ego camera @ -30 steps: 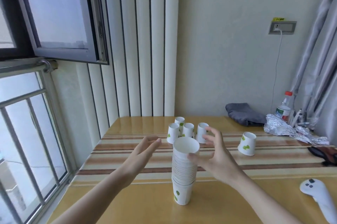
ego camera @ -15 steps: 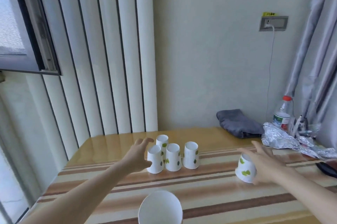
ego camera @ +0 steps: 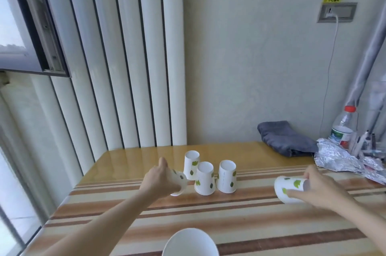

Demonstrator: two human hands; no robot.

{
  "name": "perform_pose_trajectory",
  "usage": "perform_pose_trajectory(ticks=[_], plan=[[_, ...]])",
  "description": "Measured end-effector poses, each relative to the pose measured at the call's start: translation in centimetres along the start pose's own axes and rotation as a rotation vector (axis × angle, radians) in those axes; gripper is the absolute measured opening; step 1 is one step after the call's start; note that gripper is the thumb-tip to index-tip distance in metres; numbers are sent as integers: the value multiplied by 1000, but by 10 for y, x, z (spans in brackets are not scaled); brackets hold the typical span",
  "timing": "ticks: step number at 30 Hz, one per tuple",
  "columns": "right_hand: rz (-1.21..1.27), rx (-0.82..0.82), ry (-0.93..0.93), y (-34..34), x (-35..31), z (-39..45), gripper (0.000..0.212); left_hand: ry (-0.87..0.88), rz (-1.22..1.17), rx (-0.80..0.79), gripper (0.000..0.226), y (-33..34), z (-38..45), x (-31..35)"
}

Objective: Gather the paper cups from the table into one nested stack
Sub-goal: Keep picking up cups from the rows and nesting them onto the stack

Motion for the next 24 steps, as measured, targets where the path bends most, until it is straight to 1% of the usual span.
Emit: perform_pose_trajectory(ticks=[1,3,4,5,6,7,8,9,10,13,15,18,21,24], plan=[[261,-29,61,-1,-1,-12,62,-101,-182,25,60,-10,-9,-9],[743,-166,182,10,-2,-35,66,-316,-682,-6,77,-22,-31,-28],[905,-217,222,17,-4,-47,62,-392,-926,-44,85,-26,-42,-35],[1032,-263,247,23,-6,-59,56,-456,-1110,-81,86,-30,-56,-39],[1138,-310,261,29,-9,-72,51,-480,-1268,-115,78,-35,-70,-40],[1237,-367,258,33,-14,-86,47,-472,-1409,-139,63,-41,-84,-37],[1322,-422,253,38,-17,-98,45,-447,-1515,-153,49,-49,-98,-33],[1402,-471,251,41,-22,-111,44,-420,-1569,-171,40,-57,-113,-28],[1472,-504,254,45,-25,-122,44,-392,-1577,-187,39,-65,-127,-23],[1626,-544,256,47,-32,-154,48,-236,-1506,-238,53,-90,-161,-2],[1732,-556,243,44,-38,-173,49,-99,-1426,-233,61,-106,-179,15],[1856,-545,219,39,-44,-193,49,92,-1358,-204,67,-122,-205,43],[1931,-577,197,39,-49,-213,48,230,-1148,-250,77,-115,-224,63],[1890,-580,211,45,-47,-228,49,299,-915,-269,73,-101,-233,72]])
Point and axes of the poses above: each hand's wrist, its own z-axis towards the middle knuckle, its own y-axis out of the palm, x = y × z, the point moved 5 cm from there along z, towards the middle knuckle, and after that the axes turned 9 degrees about -z, right-handed, at the moved point
